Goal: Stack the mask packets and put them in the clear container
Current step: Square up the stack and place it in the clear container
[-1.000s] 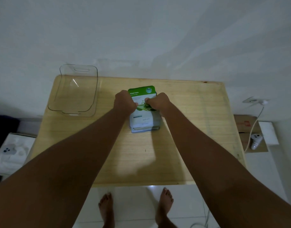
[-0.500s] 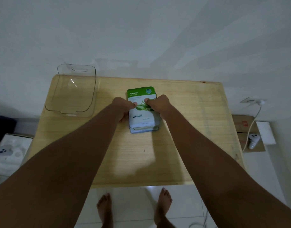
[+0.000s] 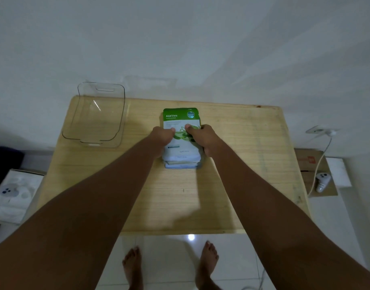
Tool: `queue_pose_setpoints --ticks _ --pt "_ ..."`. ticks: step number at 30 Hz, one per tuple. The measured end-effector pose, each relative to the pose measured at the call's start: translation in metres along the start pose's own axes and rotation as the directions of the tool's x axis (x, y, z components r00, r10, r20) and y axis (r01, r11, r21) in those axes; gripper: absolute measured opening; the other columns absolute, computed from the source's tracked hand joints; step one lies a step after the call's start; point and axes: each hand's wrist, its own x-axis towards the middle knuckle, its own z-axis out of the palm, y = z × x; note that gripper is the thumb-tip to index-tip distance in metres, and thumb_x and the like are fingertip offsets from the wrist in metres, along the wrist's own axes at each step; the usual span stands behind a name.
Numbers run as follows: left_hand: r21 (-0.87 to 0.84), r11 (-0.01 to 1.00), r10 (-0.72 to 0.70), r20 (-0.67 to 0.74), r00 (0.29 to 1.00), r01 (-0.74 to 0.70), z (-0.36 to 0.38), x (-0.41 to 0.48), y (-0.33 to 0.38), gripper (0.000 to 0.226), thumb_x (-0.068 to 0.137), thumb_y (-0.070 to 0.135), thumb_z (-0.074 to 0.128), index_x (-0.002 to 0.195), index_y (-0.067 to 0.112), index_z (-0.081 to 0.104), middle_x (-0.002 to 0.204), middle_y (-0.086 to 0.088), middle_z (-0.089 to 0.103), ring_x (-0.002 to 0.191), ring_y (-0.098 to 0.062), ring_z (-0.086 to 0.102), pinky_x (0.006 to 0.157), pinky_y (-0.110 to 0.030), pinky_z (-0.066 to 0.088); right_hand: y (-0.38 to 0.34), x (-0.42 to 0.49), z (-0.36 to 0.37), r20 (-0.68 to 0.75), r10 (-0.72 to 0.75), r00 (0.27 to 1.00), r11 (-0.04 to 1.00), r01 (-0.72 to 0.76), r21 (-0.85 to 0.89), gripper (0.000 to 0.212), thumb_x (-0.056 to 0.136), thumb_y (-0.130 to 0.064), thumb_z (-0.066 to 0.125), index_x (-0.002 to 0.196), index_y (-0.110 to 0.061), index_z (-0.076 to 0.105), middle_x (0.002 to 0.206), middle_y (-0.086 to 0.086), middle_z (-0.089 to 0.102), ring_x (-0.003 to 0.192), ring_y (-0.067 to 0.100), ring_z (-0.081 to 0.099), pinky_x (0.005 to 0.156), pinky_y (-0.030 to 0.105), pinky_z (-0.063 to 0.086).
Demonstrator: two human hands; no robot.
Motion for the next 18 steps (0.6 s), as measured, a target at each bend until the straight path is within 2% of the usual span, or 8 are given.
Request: queue_pose_setpoints --ticks 3,6,8,10,15,18 --pt "-0.11 0.994 -0.015 0.031 0.999 0.019 0.001 -0.002 -0.007 0.038 0.096 0.023 0.058 0.125 -0.002 0.058 0.121 -0.02 0.066 0.108 -0.039 0.065 0.097 -0.053 0.052 0.0 -0.008 0.002 -0.004 -0.014 1.0 1.0 0.014 0.001 0.051 0.085 -0.046 0.069 0.115 -0.005 0.063 0.106 0.013 0.071 0.093 0.029 0.07 0.091 0.045 0.058" --pt "-0.166 0.986 0.03 0.057 0.998 -0.02 0.001 -0.005 -0.005 0.038 0.098 0.024 0.053 0.125 -0.002 0.058 0.121 -0.023 0.065 0.107 -0.04 0.066 0.097 -0.055 0.052 -0.004 -0.013 0.004 0.003 -0.006 1.0 0.998 0.006 0.058 0.046 0.086 -0.042 0.065 0.115 -0.006 0.063 0.106 0.016 0.071 0.092 0.03 0.071 0.087 0.046 0.059" --pt "-0.174 0.982 0.076 0.032 0.997 -0.069 -0.003 -0.008 0.002 0.038 0.098 0.024 0.053 0.122 -0.005 0.059 0.118 -0.026 0.065 0.106 -0.041 0.066 0.096 -0.055 0.052 -0.008 -0.016 0.007 0.023 -0.001 1.0 0.994 -0.001 0.109 0.044 0.086 -0.038 0.061 0.115 -0.005 0.062 0.109 0.021 0.07 0.09 0.03 0.069 0.08 0.041 0.058" --pt "-0.162 0.981 0.112 0.003 0.994 -0.11 -0.013 -0.016 0.01 0.039 0.098 0.023 0.053 0.121 -0.009 0.059 0.118 -0.028 0.064 0.107 -0.042 0.065 0.097 -0.055 0.052 -0.014 -0.02 0.011 0.049 -0.014 0.999 0.99 0.006 0.144 0.042 0.088 -0.034 0.055 0.115 -0.003 0.062 0.112 0.024 0.069 0.086 0.029 0.066 0.072 0.034 0.051" --pt "-0.235 0.959 0.162 -0.01 0.987 -0.159 -0.045 -0.041 0.029 0.036 0.1 0.014 0.053 0.123 -0.013 0.055 0.121 -0.03 0.062 0.109 -0.043 0.064 0.096 -0.056 0.051 -0.042 -0.035 0.026 0.11 -0.085 0.99 0.983 0.065 0.172 0.036 0.092 -0.028 0.053 0.115 -0.002 0.062 0.101 0.016 0.069 0.08 0.027 0.066 0.064 0.027 0.05" --pt "-0.288 0.939 0.186 -0.033 0.982 -0.188 -0.075 -0.05 0.034 0.034 0.097 0.008 0.057 0.123 -0.013 0.054 0.116 -0.028 0.062 0.1 -0.039 0.064 0.09 -0.052 0.053 -0.062 -0.042 0.045 0.149 -0.152 0.977 0.978 0.127 0.165 0.032 0.091 -0.024 0.057 0.115 -0.003 0.063 0.105 0.017 0.071 0.088 0.031 0.07 0.071 0.034 0.057"
